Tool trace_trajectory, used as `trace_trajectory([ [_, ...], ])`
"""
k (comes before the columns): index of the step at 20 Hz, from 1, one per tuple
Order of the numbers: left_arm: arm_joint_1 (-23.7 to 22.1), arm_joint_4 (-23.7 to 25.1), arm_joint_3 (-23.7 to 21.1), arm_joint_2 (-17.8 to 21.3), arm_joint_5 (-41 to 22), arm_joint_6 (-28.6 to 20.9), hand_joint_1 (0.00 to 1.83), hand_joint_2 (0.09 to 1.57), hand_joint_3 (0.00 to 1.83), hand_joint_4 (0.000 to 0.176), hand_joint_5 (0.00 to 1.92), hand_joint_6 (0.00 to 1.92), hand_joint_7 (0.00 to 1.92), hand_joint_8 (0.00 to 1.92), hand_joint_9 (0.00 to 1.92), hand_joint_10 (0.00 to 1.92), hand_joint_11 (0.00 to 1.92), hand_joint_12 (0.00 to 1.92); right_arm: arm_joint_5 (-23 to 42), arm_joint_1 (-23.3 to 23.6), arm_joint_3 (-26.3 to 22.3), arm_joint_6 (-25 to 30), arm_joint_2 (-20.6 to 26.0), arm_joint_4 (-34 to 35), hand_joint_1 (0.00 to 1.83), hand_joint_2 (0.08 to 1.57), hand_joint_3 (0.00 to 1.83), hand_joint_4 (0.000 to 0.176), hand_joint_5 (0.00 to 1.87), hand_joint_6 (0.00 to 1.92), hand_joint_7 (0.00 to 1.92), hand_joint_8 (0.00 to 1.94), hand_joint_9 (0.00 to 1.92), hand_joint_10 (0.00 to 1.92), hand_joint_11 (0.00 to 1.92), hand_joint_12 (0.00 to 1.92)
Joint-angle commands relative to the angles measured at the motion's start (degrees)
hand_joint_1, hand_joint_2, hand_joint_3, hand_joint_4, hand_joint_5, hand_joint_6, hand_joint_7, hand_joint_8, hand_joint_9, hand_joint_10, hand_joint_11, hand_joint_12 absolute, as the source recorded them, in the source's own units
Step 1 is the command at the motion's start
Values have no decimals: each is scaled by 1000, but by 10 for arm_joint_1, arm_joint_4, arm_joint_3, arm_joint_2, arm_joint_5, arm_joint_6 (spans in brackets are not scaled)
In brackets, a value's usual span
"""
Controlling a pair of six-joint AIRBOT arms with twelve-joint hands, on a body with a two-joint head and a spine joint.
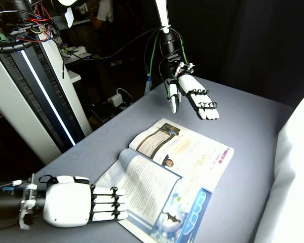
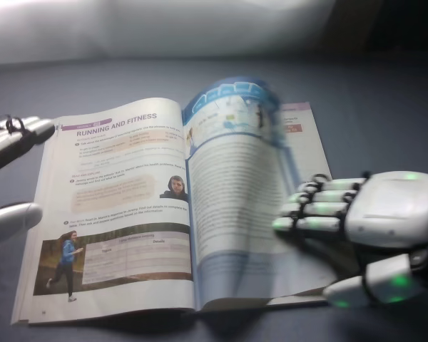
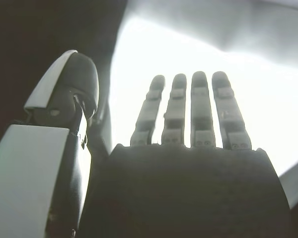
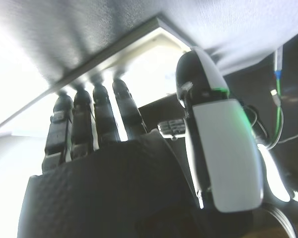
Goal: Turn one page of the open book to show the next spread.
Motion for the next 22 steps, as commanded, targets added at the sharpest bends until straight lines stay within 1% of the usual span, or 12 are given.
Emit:
trace_trajectory([
  [1,2,-16,-2,5,-63,-2,312,1385,0,3,69,12,0,0,0,0,0,0,32,7,0,7,-10,-6,0,1220,0,0,0,0,0,0,0,0,0,0],
  [6,30,-35,-7,4,-53,-3,342,1419,6,5,118,9,0,0,0,0,16,12,58,36,28,7,-58,-11,0,1215,0,0,0,0,0,0,0,0,0,0],
  [10,52,-50,-6,-8,-50,-10,179,1486,14,17,84,3,0,0,0,0,0,0,106,62,51,-8,-100,15,0,1229,0,0,0,0,0,0,0,0,0,0],
  [11,52,-50,-5,-10,-49,-11,143,1487,10,2,97,7,0,0,0,0,0,0,119,68,56,-15,-111,21,0,1237,0,0,0,0,0,0,0,0,0,0],
  [12,52,-50,-4,-13,-47,-11,101,1479,4,15,89,2,0,0,0,0,0,0,131,75,61,-20,-123,25,0,1239,1,0,0,0,0,0,0,0,0,0],
  [15,52,-49,1,-20,-46,-14,1,1455,0,0,4,0,0,0,0,0,0,0,168,100,84,-27,-170,27,0,1235,0,0,0,0,0,0,0,0,0,0],
  [17,52,-48,3,-22,-45,-15,0,1393,0,7,0,0,0,0,0,0,0,0,191,117,91,-33,-193,27,0,1205,0,0,0,0,0,0,0,0,0,0],
  [18,52,-48,5,-24,-45,-16,212,1344,0,0,93,12,0,0,0,0,0,0,203,126,92,-38,-203,27,0,1204,0,0,0,0,0,0,0,0,0,0],
  [19,52,-48,6,-26,-44,-17,98,1385,9,0,145,23,0,0,0,0,0,0,211,136,92,-42,-210,27,0,1197,0,0,0,0,0,0,0,0,0,0],
  [20,52,-48,7,-26,-44,-18,19,1392,0,0,177,4,37,0,31,0,0,434,223,145,92,-44,-212,27,0,1201,0,0,0,0,0,0,0,0,0,0],
  [21,52,-47,8,-27,-44,-18,37,1398,0,3,186,1,28,0,8,0,0,460,235,154,91,-45,-214,27,0,1196,0,0,0,0,0,0,0,0,0,0],
  [22,52,-47,8,-27,-44,-18,241,1425,0,26,178,2,12,0,1,0,0,302,244,160,89,-45,-215,26,0,1179,0,0,0,0,0,0,0,0,0,0],
])
